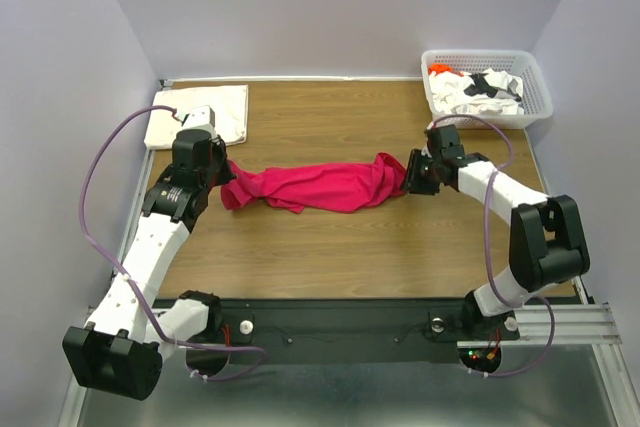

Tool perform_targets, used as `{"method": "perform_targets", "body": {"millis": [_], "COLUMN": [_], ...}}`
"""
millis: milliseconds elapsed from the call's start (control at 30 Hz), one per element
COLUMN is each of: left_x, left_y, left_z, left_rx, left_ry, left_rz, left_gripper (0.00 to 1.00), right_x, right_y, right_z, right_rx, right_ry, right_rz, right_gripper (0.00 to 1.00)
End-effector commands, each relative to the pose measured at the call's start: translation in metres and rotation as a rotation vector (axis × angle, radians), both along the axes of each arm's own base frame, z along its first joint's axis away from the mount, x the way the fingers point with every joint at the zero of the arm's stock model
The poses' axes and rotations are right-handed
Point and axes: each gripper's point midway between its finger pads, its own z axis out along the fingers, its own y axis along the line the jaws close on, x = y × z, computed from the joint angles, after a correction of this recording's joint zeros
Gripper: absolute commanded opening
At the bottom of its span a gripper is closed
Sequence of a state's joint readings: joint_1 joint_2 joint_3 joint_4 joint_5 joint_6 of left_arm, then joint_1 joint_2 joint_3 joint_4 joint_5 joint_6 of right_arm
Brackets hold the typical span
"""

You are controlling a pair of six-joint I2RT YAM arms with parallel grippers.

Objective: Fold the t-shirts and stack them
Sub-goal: Flatten the tshirt out

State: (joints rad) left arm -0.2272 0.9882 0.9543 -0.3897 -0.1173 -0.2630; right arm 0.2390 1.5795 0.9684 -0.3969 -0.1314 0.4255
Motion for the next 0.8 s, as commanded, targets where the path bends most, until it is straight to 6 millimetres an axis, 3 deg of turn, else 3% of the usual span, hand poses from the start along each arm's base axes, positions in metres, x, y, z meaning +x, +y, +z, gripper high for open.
{"method": "perform_targets", "body": {"millis": [0, 133, 233, 467, 600, 700, 767], "left_x": [0.006, 0.006, 0.005, 0.002, 0.0, 0.0, -0.001], "left_y": [0.004, 0.002, 0.001, 0.003, 0.003, 0.003, 0.004], "left_z": [0.022, 0.02, 0.02, 0.021, 0.017, 0.018, 0.018], "left_rx": [0.003, -0.007, -0.014, -0.012, -0.013, -0.012, -0.008], "left_ry": [-0.065, -0.058, -0.061, -0.06, -0.049, -0.049, -0.048], "left_rz": [0.015, 0.013, 0.015, 0.021, 0.017, 0.019, 0.022], "left_gripper": [0.0, 0.0, 0.0, 0.0, 0.0, 0.0, 0.0], "right_x": [0.024, 0.026, 0.028, 0.033, 0.037, 0.044, 0.052], "right_y": [0.047, 0.068, 0.079, 0.084, 0.097, 0.111, 0.135], "right_z": [0.079, 0.088, 0.077, 0.045, 0.037, 0.044, 0.059], "right_rx": [0.214, 0.32, 0.352, 0.357, 0.387, 0.406, 0.429], "right_ry": [-0.223, -0.222, -0.19, -0.127, -0.112, -0.121, -0.145], "right_rz": [0.142, 0.145, 0.134, 0.081, 0.105, 0.125, 0.164], "right_gripper": [0.42, 0.53, 0.6, 0.61, 0.61, 0.61, 0.61]}}
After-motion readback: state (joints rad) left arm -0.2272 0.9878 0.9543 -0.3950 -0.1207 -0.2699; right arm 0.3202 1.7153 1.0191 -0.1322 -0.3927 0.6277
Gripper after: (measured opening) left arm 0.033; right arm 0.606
